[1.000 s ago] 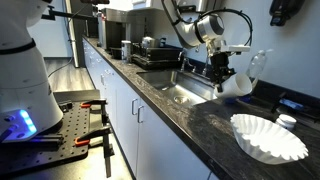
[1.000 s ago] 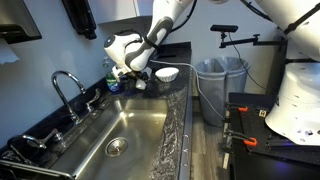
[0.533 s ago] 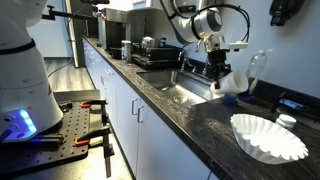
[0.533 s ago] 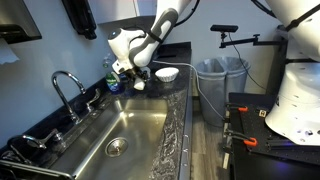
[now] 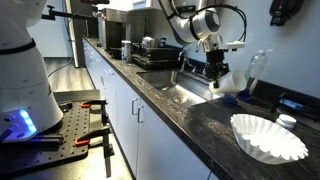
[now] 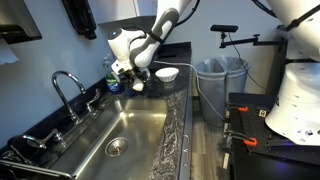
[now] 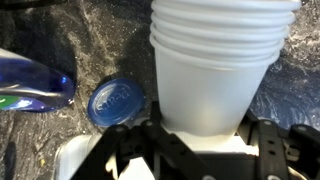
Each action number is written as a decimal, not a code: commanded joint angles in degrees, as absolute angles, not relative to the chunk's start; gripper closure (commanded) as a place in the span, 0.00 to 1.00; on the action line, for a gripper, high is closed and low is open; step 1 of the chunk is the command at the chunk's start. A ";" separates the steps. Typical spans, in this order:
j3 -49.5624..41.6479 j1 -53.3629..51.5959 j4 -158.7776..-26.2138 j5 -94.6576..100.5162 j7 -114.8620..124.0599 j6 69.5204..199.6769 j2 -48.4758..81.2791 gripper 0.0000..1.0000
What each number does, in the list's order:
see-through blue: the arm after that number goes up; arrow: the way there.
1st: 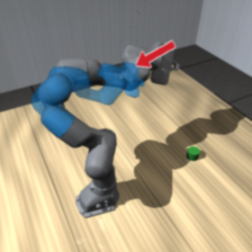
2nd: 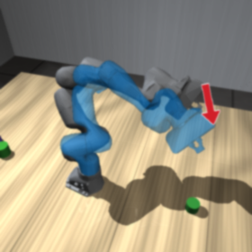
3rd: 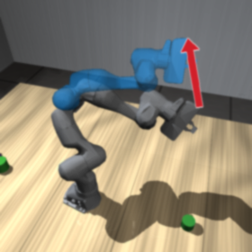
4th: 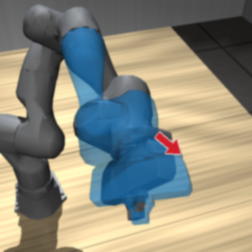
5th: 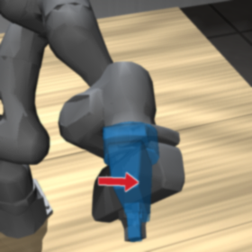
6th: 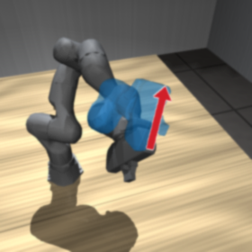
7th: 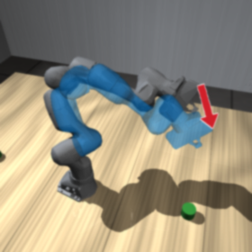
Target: Flip the cup over
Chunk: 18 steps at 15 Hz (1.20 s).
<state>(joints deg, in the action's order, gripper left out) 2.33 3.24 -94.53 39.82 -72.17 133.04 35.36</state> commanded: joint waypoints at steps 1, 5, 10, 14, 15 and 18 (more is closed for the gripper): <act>3.51 4.44 -96.36 34.54 -74.64 135.00 33.61 0.54; 6.75 8.86 -100.60 20.50 -80.78 141.42 30.44 0.54; 11.39 16.30 -105.55 1.23 -91.63 147.06 27.32 0.54; 13.77 21.01 -108.03 -11.83 -101.46 147.79 25.74 0.54; 14.15 21.89 -108.47 -14.93 -103.83 147.72 25.39 0.54; 14.55 24.01 -109.38 -23.17 -111.23 147.36 24.67 0.54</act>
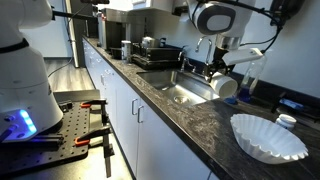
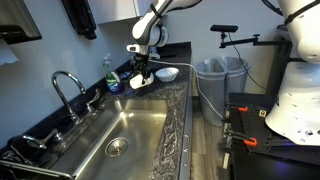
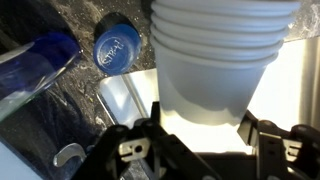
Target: Flip the cup over
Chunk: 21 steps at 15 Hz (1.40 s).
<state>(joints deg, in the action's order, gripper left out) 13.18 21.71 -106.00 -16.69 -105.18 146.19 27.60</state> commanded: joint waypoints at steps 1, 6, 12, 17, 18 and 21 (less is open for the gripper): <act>14.45 24.47 -109.43 -25.59 -113.53 147.03 24.51 0.54; 15.30 27.62 -107.70 -40.64 -129.45 145.30 25.79 0.54; 10.30 27.24 -104.42 -56.95 -144.68 135.07 28.29 0.54; 4.08 25.57 -100.74 -61.34 -147.41 124.47 31.10 0.54; 3.28 25.30 -99.65 -61.63 -147.31 122.45 31.86 0.54; 1.61 24.88 -94.84 -60.42 -147.73 115.39 34.73 0.54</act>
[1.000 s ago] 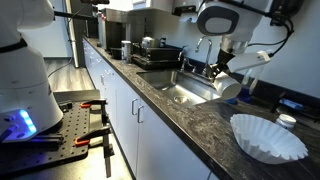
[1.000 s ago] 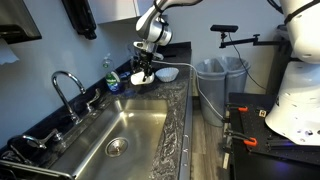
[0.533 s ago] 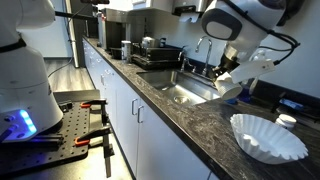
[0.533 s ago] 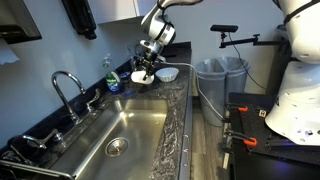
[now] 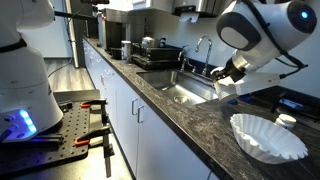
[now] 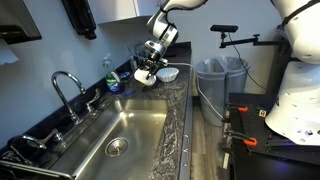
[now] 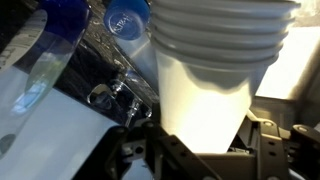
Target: Flip the cup over
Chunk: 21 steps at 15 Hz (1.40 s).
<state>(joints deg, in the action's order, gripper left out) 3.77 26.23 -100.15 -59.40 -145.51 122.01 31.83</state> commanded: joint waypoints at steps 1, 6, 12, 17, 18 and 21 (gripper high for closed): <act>1.30 24.71 -92.92 -60.06 -147.80 112.91 35.94 0.54; -0.30 22.89 -84.23 -55.76 -145.88 102.74 41.52 0.54; -1.35 20.79 -86.30 -54.68 -144.75 106.39 40.78 0.29; -0.32 23.52 -81.07 -54.89 -144.38 96.19 43.68 0.54; -0.21 24.40 -79.34 -55.25 -144.22 92.96 44.56 0.54; -0.37 26.68 -73.86 -56.19 -143.16 84.24 47.60 0.54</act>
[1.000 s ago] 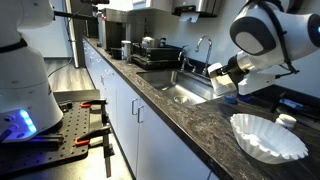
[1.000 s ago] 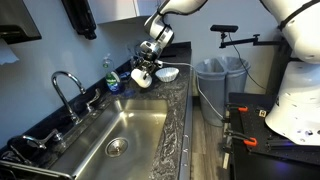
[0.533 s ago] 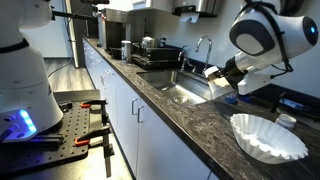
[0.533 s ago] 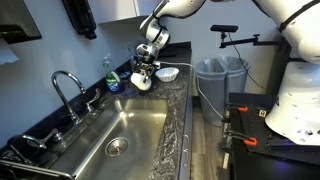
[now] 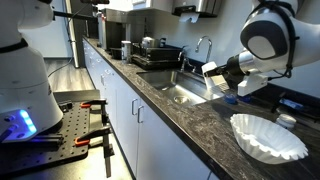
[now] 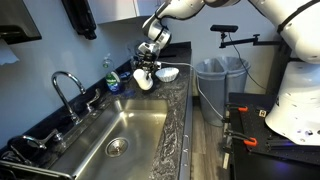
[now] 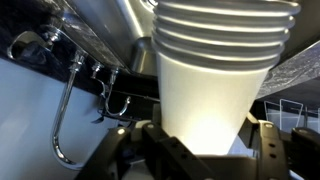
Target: Flip the cup over
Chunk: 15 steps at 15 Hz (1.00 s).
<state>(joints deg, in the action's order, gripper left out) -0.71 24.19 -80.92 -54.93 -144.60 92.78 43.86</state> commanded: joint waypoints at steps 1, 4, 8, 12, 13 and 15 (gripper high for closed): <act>-0.45 27.39 -72.08 -56.57 -142.53 81.91 48.59 0.54; -0.16 29.46 -66.15 -57.72 -139.97 75.81 52.24 0.54; 1.24 31.24 -58.72 -61.16 -136.72 70.81 57.50 0.54; 3.22 32.31 -51.16 -64.91 -132.89 69.04 63.55 0.54; 4.52 33.00 -48.67 -64.94 -131.51 68.66 65.47 0.54; 6.11 33.44 -45.14 -65.78 -129.36 68.32 68.43 0.54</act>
<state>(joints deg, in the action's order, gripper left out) 3.85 32.27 -53.80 -63.62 -132.76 72.30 62.57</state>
